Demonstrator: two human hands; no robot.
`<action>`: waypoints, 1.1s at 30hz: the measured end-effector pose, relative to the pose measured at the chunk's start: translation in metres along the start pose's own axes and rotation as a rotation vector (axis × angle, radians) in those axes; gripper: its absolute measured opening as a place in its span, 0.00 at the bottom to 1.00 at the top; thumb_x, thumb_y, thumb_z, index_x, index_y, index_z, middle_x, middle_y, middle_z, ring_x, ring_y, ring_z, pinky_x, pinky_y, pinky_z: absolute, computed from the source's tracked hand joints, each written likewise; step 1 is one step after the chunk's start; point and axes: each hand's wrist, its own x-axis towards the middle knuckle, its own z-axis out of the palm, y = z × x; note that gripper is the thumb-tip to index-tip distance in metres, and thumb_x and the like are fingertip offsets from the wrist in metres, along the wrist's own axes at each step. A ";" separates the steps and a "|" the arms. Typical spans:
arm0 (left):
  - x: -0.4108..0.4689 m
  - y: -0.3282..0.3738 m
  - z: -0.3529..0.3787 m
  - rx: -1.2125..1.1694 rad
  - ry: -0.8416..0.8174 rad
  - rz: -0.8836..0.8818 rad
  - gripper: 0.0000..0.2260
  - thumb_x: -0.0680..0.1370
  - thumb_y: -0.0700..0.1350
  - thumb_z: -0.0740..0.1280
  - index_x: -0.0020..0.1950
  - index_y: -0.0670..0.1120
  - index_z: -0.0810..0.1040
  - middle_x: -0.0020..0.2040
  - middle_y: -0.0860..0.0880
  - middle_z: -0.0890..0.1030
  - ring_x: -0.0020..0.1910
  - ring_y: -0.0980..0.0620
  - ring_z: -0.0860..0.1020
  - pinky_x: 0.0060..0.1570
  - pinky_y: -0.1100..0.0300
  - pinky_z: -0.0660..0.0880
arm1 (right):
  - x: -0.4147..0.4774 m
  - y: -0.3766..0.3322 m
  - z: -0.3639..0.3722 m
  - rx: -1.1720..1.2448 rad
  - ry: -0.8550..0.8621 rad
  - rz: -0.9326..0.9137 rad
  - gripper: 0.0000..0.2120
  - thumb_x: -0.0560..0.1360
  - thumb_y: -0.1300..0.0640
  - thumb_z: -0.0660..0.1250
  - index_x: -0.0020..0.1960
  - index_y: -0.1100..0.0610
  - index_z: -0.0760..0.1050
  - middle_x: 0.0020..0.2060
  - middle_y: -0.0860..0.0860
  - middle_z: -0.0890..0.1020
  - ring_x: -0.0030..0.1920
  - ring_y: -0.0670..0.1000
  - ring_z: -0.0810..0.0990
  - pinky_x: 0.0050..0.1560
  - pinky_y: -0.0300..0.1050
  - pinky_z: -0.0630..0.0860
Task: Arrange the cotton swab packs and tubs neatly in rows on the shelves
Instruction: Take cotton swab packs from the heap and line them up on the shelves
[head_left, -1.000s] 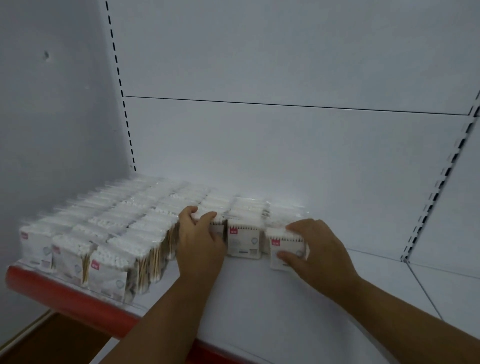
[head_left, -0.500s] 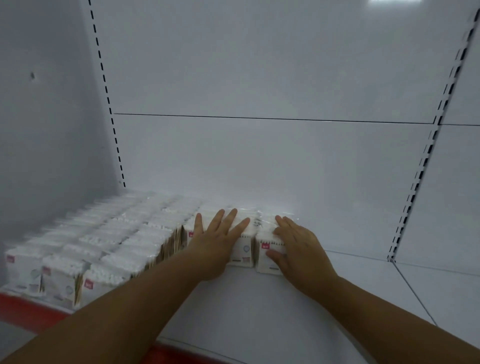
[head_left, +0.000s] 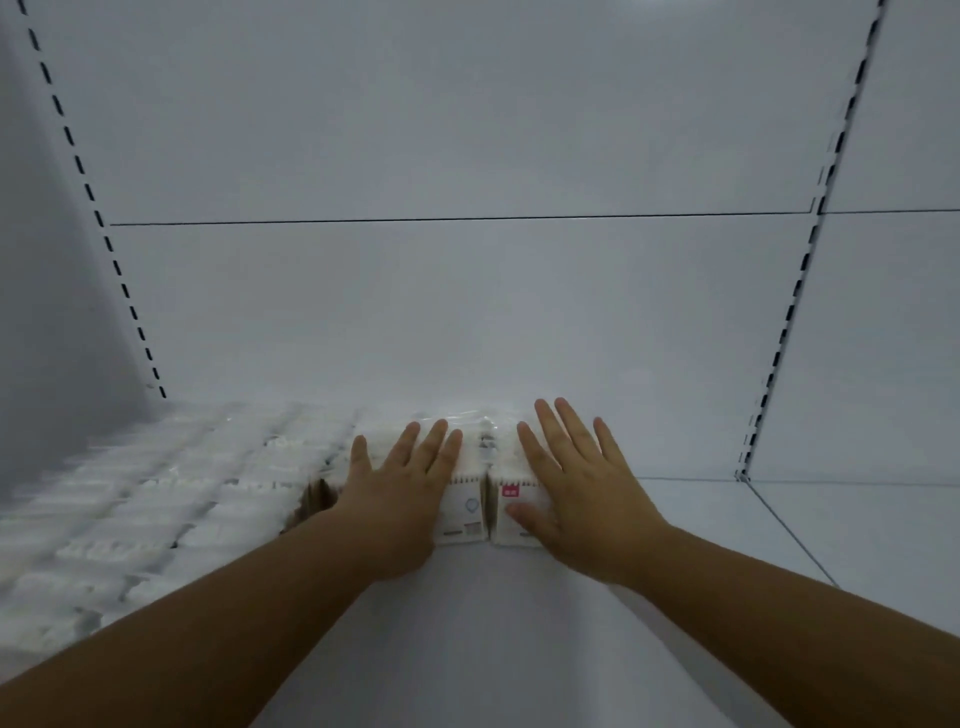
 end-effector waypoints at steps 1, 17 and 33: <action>-0.001 0.000 -0.002 -0.008 -0.012 0.004 0.43 0.80 0.52 0.61 0.75 0.48 0.27 0.76 0.49 0.28 0.76 0.46 0.32 0.71 0.35 0.38 | -0.003 0.003 -0.005 0.019 0.020 -0.006 0.44 0.70 0.29 0.27 0.78 0.52 0.39 0.76 0.52 0.36 0.75 0.53 0.31 0.73 0.54 0.33; 0.033 0.220 -0.193 -0.305 0.182 0.335 0.30 0.80 0.62 0.56 0.78 0.50 0.56 0.80 0.51 0.52 0.78 0.53 0.48 0.76 0.54 0.49 | -0.237 0.268 -0.176 -0.100 -0.461 0.435 0.32 0.80 0.37 0.52 0.78 0.46 0.47 0.78 0.48 0.49 0.78 0.49 0.48 0.75 0.49 0.50; 0.067 0.721 -0.329 -0.239 0.228 0.963 0.28 0.80 0.58 0.59 0.77 0.52 0.57 0.77 0.51 0.59 0.76 0.52 0.59 0.72 0.57 0.57 | -0.581 0.505 -0.315 -0.316 -0.411 1.027 0.29 0.79 0.43 0.59 0.77 0.46 0.54 0.76 0.49 0.58 0.75 0.53 0.59 0.73 0.54 0.62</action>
